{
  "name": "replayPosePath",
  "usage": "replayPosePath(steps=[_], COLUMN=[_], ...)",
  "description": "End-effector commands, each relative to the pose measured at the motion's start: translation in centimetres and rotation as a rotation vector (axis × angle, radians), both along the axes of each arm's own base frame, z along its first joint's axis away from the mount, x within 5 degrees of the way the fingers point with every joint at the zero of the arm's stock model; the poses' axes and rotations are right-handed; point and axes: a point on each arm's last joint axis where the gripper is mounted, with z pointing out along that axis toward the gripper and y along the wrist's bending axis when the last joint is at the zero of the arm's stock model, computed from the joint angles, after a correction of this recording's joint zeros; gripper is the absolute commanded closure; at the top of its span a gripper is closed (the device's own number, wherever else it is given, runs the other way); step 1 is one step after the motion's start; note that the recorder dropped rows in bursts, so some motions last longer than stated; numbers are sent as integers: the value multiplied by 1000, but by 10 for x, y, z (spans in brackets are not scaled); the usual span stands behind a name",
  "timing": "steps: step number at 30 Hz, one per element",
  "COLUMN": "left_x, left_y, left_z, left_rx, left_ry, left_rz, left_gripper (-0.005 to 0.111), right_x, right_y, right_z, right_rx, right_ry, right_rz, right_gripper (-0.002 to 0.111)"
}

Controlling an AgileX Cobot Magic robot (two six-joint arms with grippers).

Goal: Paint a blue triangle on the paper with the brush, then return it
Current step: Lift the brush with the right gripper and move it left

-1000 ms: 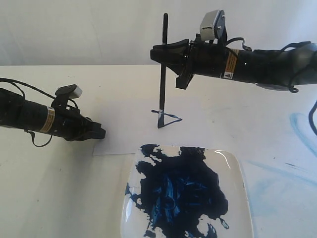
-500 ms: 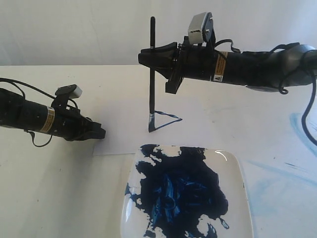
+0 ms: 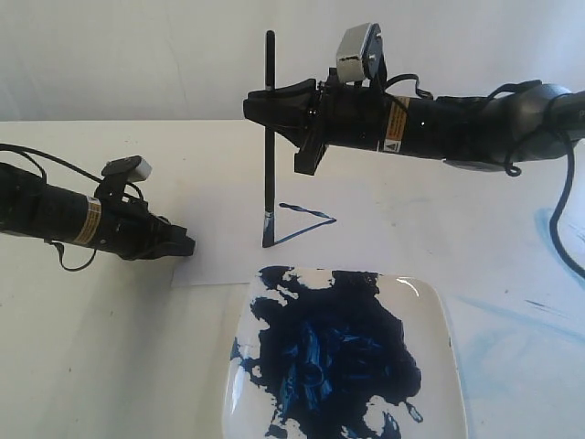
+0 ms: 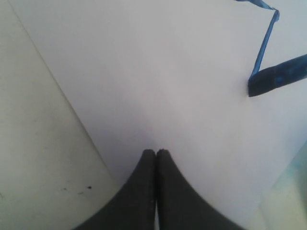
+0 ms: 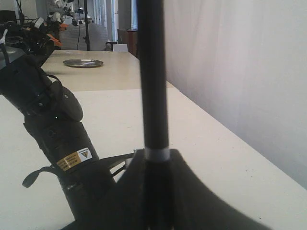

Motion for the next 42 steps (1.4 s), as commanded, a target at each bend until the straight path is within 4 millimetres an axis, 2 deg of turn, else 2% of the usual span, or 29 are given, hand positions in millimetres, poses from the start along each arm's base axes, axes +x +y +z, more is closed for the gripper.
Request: replayPosePath(steps=[1, 7, 10, 20, 22, 28, 37, 42], left_x=[0, 0, 0, 0, 0, 1, 1, 1], left_y=[0, 0, 0, 0, 0, 0, 0, 0], left_z=[0, 0, 0, 0, 0, 0, 0, -1], left_rx=[15, 15, 15, 15, 15, 16, 16, 18], left_ry=[-6, -6, -6, -6, -6, -7, -7, -7], left_rz=[-7, -7, -7, -7, -7, -6, -6, -5], left_gripper=[107, 107, 107, 107, 107, 107, 107, 107], right_x=[2, -3, -3, 23, 26, 32, 39, 39], right_y=[0, -3, -11, -56, -60, -58, -36, -34], right_z=[10, 37, 50, 74, 80, 101, 106, 103], right_rx=[31, 55, 66, 65, 31, -7, -7, -53], right_ry=[-28, -92, -119, -72, -80, -92, -38, -4], right_rz=[0, 1, -16, -99, -84, -46, 11, 30], right_gripper=[108, 108, 108, 108, 108, 108, 108, 108])
